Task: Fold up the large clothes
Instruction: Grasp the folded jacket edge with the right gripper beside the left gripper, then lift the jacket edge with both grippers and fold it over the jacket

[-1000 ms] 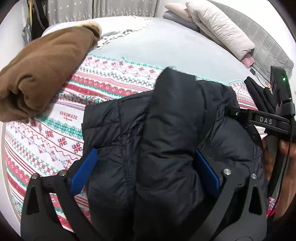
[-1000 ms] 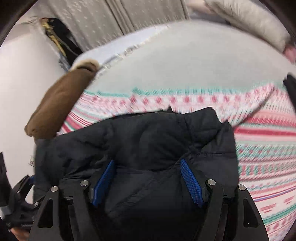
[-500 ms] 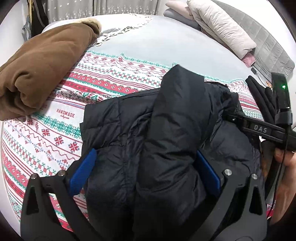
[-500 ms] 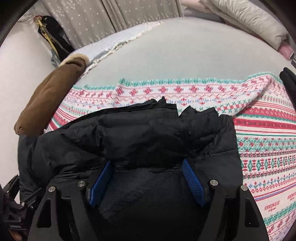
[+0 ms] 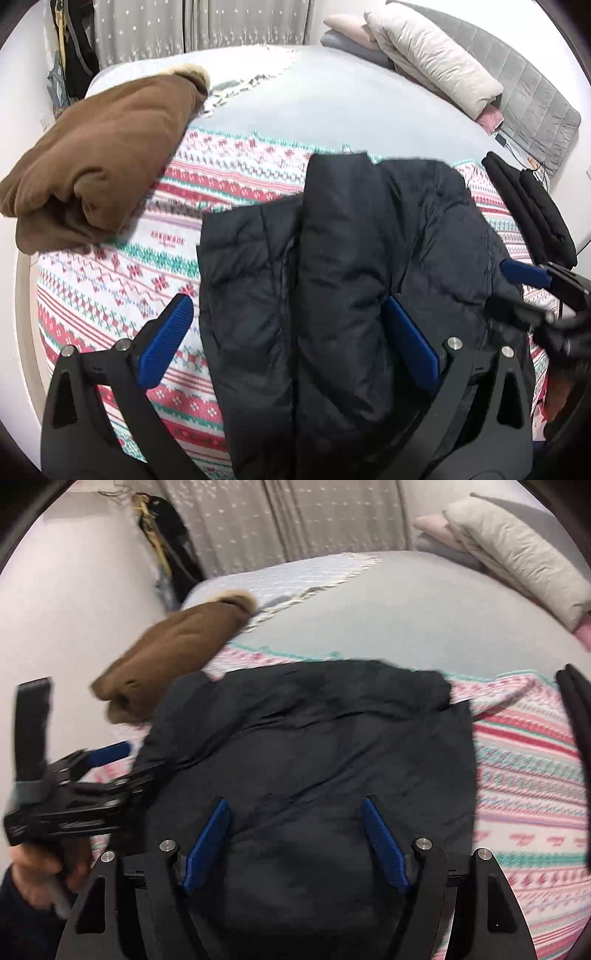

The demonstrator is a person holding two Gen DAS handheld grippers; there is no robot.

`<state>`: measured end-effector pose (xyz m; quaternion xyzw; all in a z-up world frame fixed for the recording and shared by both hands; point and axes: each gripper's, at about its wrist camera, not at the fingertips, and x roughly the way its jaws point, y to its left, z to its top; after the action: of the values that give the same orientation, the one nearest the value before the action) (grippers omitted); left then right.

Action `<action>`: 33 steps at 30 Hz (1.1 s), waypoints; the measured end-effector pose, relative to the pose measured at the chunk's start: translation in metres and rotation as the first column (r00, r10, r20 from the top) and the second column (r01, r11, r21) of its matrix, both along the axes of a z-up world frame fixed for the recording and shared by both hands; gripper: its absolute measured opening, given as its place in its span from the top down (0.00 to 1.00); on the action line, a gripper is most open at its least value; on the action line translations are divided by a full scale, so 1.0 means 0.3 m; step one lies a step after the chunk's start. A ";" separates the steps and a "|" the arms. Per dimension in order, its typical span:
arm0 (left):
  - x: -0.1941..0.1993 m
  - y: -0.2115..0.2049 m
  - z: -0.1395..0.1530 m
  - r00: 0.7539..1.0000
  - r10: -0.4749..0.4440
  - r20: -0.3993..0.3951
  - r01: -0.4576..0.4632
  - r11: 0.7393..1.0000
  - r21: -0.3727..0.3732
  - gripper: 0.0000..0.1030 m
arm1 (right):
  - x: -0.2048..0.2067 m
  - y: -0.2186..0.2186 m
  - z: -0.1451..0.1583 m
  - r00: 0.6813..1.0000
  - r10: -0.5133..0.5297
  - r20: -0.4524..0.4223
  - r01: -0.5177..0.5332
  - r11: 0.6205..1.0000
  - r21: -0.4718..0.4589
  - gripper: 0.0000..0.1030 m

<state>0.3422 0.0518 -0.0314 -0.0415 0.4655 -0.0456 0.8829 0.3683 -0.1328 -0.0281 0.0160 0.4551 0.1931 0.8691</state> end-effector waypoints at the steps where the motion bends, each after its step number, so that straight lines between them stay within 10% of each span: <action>1: 0.004 0.002 -0.016 1.000 0.004 -0.021 -0.004 1.000 -0.002 0.00 | -0.013 0.011 -0.010 1.000 0.014 -0.005 -0.014 1.000 -0.009 0.27; 15: 0.010 0.016 -0.060 0.997 0.025 -0.067 -0.024 0.999 0.028 0.00 | 0.016 0.135 -0.158 0.998 0.059 -0.031 -0.063 0.986 -0.154 0.27; 33: -0.109 0.033 0.017 0.998 -0.050 0.023 0.049 0.998 0.035 0.00 | -0.113 0.073 -0.038 0.997 0.070 -0.009 -0.071 0.995 -0.074 0.27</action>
<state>0.3095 0.0616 -0.0263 -0.0143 0.4565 -0.0600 0.8876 0.3343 -0.1110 -0.0393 -0.0318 0.4649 0.2065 0.8604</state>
